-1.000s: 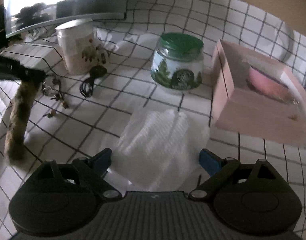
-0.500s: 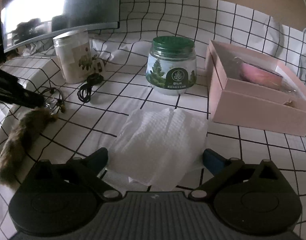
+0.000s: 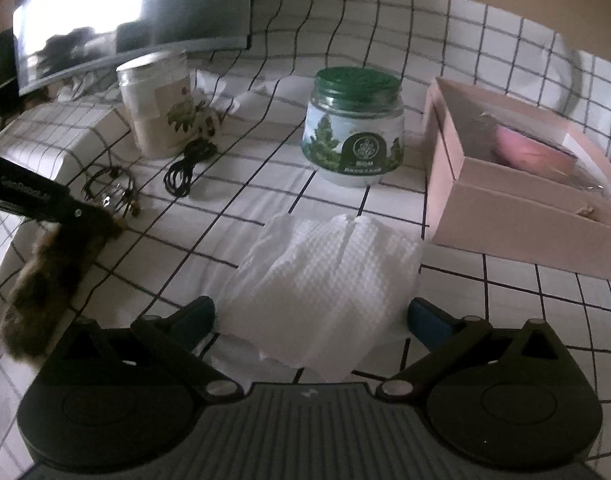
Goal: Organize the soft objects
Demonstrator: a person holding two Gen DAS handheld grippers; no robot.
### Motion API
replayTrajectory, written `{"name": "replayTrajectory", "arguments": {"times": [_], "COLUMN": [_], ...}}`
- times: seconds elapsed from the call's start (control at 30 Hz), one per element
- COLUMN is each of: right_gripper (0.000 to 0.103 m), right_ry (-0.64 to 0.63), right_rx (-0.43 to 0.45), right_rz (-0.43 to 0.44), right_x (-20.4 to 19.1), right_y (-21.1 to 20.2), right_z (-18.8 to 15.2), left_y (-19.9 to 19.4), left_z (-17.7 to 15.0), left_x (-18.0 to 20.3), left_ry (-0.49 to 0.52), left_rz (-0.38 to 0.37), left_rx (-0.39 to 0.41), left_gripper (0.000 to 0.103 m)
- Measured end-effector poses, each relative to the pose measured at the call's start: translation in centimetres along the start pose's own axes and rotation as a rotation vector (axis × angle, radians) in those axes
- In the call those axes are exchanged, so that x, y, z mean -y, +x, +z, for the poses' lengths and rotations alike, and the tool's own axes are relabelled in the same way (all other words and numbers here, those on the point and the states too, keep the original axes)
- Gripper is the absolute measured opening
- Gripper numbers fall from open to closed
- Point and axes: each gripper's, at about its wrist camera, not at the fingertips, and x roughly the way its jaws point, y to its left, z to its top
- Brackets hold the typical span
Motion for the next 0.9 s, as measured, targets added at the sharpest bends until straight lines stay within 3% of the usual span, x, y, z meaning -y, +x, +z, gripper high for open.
{"name": "replayTrajectory", "arguments": {"times": [0.07, 0.27, 0.4, 0.47, 0.53, 0.73, 0.8, 0.83, 0.87, 0.9], "right_gripper": [0.096, 0.096, 0.096, 0.096, 0.096, 0.096, 0.095, 0.092, 0.079, 0.058], "right_ry": [0.025, 0.124, 0.088, 0.058, 0.059, 0.133, 0.136, 0.127, 0.114, 0.092], "right_rx": [-0.021, 0.007, -0.046, -0.022, -0.004, -0.108, -0.097, -0.089, -0.081, -0.075], "right_rz": [0.022, -0.079, -0.123, -0.103, -0.145, -0.165, -0.166, -0.163, -0.151, -0.121], "right_x": [0.4, 0.5, -0.4, -0.6, -0.6, 0.4, 0.4, 0.3, 0.1, -0.2], "right_y": [-0.5, -0.4, 0.7, 0.0, -0.4, 2.8, 3.0, 3.0, 2.9, 2.7], "right_z": [0.9, 2.9, 3.8, 4.1, 4.4, 4.6, 4.2, 4.2, 4.1, 4.2], "left_y": [-0.1, -0.1, -0.1, -0.2, -0.2, -0.2, -0.2, -0.2, -0.2, -0.1], "left_z": [-0.3, -0.9, -1.0, -1.2, -1.4, -1.2, -1.0, -1.0, -0.9, -0.8], "left_x": [0.0, 0.3, 0.3, 0.1, -0.1, -0.4, -0.3, -0.2, -0.2, -0.3], "left_ry": [0.005, 0.057, 0.07, 0.064, 0.056, 0.033, 0.034, 0.035, 0.034, 0.032], "left_rz": [-0.005, -0.007, -0.012, -0.02, -0.028, -0.041, -0.038, -0.037, -0.037, -0.038], "left_rx": [0.013, 0.039, 0.042, 0.056, 0.065, 0.047, 0.034, 0.03, 0.024, 0.017], "left_gripper": [0.032, 0.032, 0.032, 0.032, 0.032, 0.031, 0.031, 0.031, 0.031, 0.031]}}
